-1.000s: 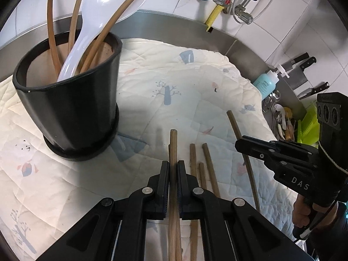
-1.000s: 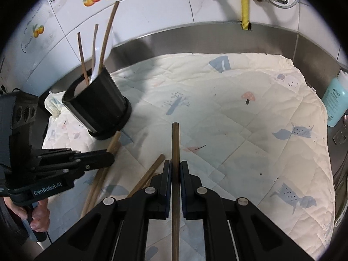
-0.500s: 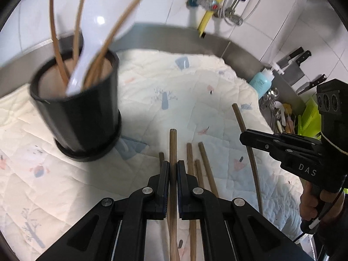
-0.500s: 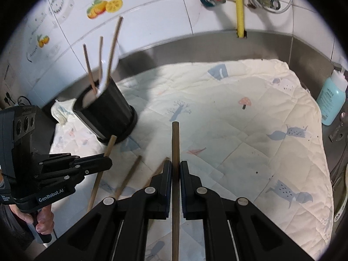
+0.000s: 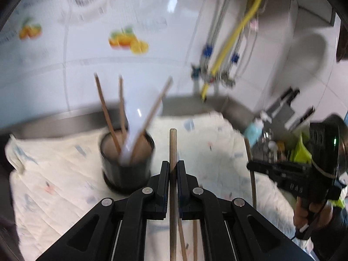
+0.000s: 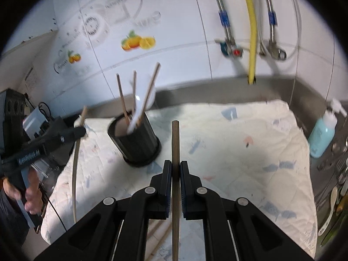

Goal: Organize utensils
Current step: 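Lower both held chopsticks into the black holder and open both tools, then move both open tools back over the remaining chopsticks on the cloth, then grasp a chopstick with the left tool while the right tool grasps another chopstick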

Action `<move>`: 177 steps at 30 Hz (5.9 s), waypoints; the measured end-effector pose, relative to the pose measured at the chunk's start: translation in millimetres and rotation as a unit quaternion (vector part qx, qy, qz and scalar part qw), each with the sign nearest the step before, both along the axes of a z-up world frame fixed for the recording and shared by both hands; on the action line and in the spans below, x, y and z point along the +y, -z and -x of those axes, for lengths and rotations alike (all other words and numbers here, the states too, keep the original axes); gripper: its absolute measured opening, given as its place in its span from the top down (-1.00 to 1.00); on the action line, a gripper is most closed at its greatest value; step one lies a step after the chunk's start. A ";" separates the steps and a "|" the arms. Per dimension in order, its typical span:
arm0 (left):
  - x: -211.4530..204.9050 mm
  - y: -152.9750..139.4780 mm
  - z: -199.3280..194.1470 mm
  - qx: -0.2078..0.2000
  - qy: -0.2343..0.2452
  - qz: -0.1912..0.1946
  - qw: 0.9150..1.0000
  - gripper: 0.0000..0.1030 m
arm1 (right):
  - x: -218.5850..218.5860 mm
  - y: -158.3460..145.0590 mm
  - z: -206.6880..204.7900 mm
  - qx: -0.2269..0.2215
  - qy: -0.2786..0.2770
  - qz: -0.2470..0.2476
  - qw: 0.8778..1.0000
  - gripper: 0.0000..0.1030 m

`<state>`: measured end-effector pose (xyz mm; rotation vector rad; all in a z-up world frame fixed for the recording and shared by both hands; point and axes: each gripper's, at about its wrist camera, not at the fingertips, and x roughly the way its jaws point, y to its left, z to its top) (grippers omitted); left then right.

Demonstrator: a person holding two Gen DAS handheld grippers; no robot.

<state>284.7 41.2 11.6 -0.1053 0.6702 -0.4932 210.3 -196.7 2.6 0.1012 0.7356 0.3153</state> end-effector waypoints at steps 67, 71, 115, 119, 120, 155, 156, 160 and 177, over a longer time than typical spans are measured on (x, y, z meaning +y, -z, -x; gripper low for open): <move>90.0 2.7 -110.2 -0.073 -0.153 0.044 0.984 0.31 | 114.2 -22.6 -122.3 -0.129 -0.011 -0.031 0.991 0.80; 90.7 -4.3 -99.2 -0.079 -0.158 0.038 0.983 0.11 | 113.6 -23.4 -114.1 -0.115 -0.017 -0.015 0.993 0.78; -28.6 88.5 5.5 0.110 -0.031 -0.097 0.989 0.11 | 8.9 115.1 -14.6 0.144 0.024 -0.005 0.989 0.60; -40.8 101.0 -1.2 0.124 -0.012 -0.106 0.986 0.11 | 12.3 124.6 -23.4 0.157 0.034 -0.003 0.987 0.64; -41.0 103.1 -2.4 0.126 -0.009 -0.107 0.986 0.11 | 13.3 127.1 -26.1 0.161 0.037 0.000 0.986 0.66; -106.1 183.4 -63.2 0.190 0.085 -0.149 0.967 0.67 | 2.2 103.1 -15.0 0.136 0.069 0.010 0.988 0.74; -107.6 183.0 -63.2 0.186 0.086 -0.154 0.967 0.72 | 1.4 100.8 -13.5 0.133 0.070 0.009 0.989 0.74; -109.8 182.6 -62.3 0.181 0.085 -0.158 0.967 0.83 | -1.5 91.8 -7.3 0.124 0.069 0.004 0.990 0.75; -50.2 79.8 -14.3 0.070 0.017 -0.068 0.995 0.86 | -4.4 51.8 14.8 0.071 0.037 -0.017 0.997 0.78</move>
